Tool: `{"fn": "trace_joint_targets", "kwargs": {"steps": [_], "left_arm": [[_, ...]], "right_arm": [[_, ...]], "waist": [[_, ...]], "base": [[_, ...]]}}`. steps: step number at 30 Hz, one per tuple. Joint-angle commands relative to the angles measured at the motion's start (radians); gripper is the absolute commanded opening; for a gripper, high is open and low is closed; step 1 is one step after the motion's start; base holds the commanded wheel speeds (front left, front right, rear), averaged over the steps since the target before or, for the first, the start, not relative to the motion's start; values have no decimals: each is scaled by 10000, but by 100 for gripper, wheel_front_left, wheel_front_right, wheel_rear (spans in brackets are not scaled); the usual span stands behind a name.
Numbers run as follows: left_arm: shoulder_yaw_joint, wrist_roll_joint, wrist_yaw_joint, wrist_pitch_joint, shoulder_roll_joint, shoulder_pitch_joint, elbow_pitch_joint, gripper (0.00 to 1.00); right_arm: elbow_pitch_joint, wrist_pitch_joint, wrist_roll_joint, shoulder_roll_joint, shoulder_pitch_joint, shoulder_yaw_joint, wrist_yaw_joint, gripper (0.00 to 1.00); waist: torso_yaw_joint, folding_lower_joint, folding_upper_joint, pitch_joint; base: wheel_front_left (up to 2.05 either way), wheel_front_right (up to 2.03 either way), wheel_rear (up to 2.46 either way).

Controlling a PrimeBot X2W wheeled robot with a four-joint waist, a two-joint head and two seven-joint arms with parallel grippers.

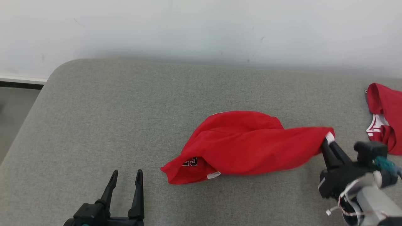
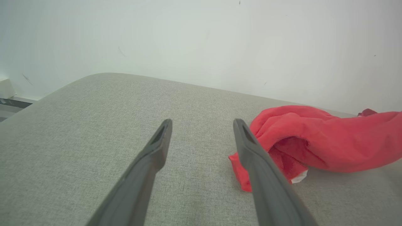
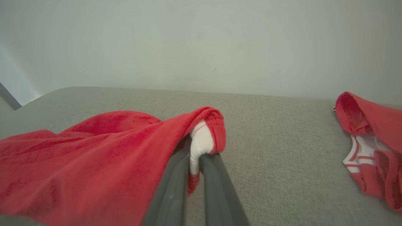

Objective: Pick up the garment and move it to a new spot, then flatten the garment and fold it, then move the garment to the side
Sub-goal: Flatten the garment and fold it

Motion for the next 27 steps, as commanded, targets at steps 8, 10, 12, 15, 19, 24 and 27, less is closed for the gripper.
{"fn": "trace_joint_targets", "kwargs": {"steps": [8, 10, 12, 15, 19, 24, 27], "left_arm": [[10, -40, 29, -32, -6, -73, 26, 100], [16, -19, 30, -32, -6, -42, 43, 100], [65, 16, 38, -32, -4, 39, 37, 100], [189, 82, 40, -32, -4, 153, 0, 100], [418, 115, 32, -32, -4, 262, -55, 100], [641, 159, 11, -30, -7, 304, -109, 100], [787, 205, -6, -32, -6, 400, -127, 100]], "right_arm": [[-337, -47, -672, 337, 1660, -1046, -25, 68], [-341, -47, -840, 398, 1673, -1195, -25, 100], [-423, -47, -932, 457, 1780, -1422, -25, 100], [-625, -48, -1105, 472, 1981, -1736, -25, 100], [-1045, -48, -1356, 337, 2258, -2145, -25, 100], [-1494, -48, -1527, 259, 2722, -2481, -25, 100], [-1872, -48, -1632, 306, 3120, -2818, -25, 100]], "waist": [[-136, 0, 0, 29], [-166, 0, 0, -20], [-234, 0, 0, -92], [-359, 0, 0, -195], [-544, 0, 0, -283], [-749, 0, 0, -361], [-891, 0, 0, -439]], "base": [[0, 0, 0], [0, 0, 0], [0, 0, 0], [0, 0, 0], [0, 0, 0], [0, 0, 0], [0, 0, 0]]}}
